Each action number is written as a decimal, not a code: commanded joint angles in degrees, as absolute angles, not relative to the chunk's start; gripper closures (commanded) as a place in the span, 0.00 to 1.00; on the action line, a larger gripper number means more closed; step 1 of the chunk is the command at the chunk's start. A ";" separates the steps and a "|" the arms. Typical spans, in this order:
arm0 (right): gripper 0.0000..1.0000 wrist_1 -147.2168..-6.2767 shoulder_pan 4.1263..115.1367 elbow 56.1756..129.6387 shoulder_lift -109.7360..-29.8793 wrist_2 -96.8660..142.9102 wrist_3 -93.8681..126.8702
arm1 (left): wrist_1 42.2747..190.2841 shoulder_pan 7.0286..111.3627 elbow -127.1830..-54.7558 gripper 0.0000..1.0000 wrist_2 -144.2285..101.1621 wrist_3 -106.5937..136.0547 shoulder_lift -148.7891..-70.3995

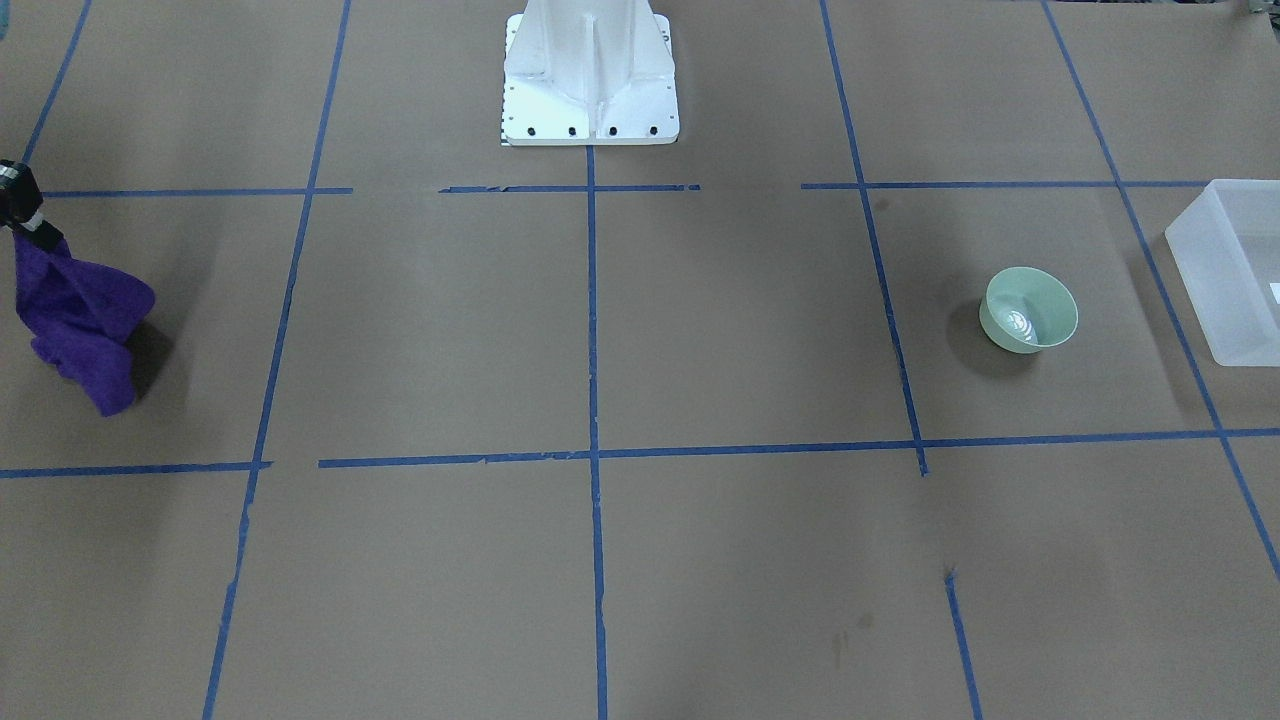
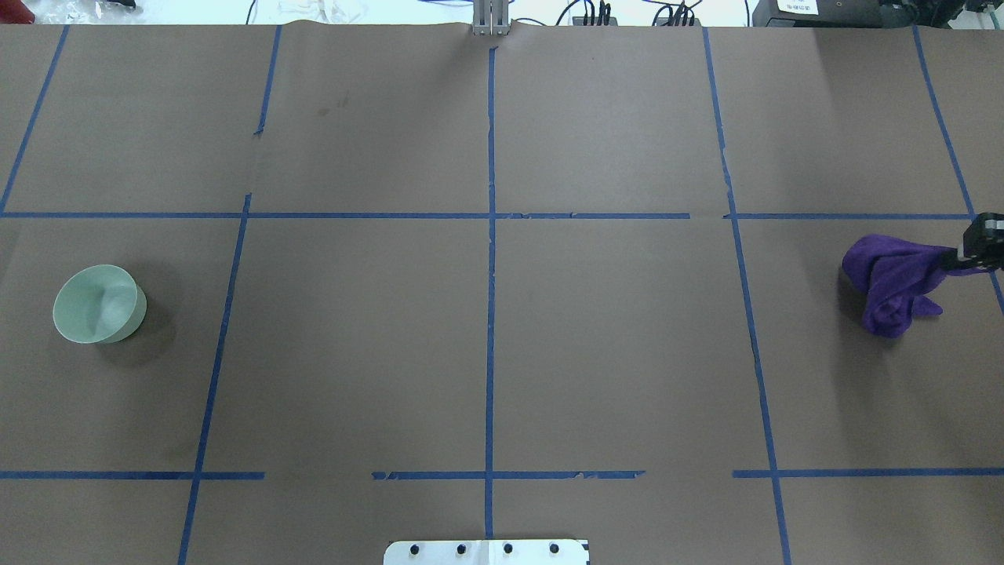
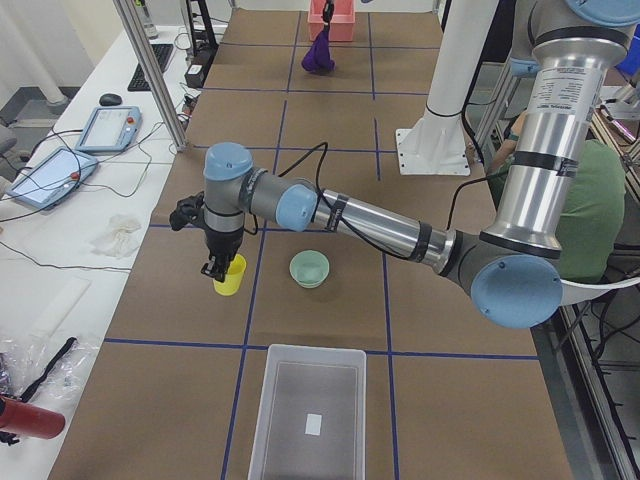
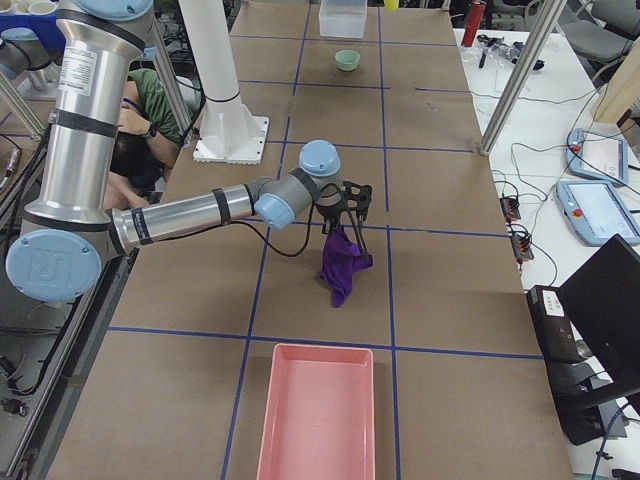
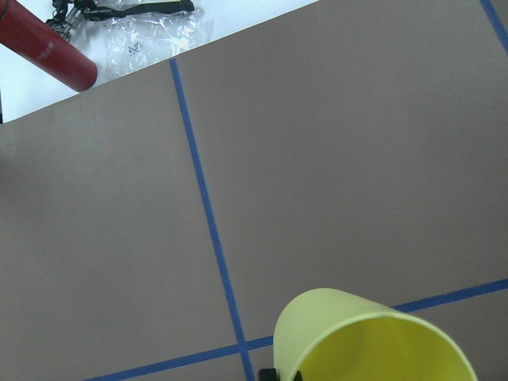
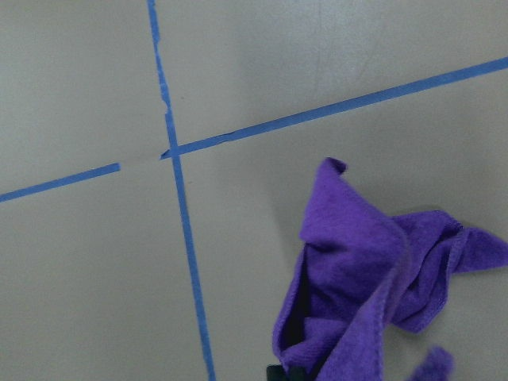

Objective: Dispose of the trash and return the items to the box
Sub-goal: 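Carry the purple cloth off the table edge to the pink bin with the right gripper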

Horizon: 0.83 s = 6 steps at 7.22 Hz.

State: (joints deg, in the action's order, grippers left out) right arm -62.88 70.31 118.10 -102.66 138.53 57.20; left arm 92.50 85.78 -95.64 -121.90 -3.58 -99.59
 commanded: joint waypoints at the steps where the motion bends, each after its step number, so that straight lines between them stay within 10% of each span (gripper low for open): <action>1: 1.00 -63.10 76.19 119.62 -103.09 142.29 56.87 | 92.90 87.71 -92.99 1.00 -121.90 -8.35 -95.91; 6: 1.00 -95.97 91.90 119.36 -96.54 138.01 12.59 | 95.71 90.08 -90.44 1.00 -121.99 -10.37 -94.22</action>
State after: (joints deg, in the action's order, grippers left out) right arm -84.27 87.91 119.57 -100.04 140.03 26.27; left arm 95.63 89.73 -90.61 -121.97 -10.24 -94.27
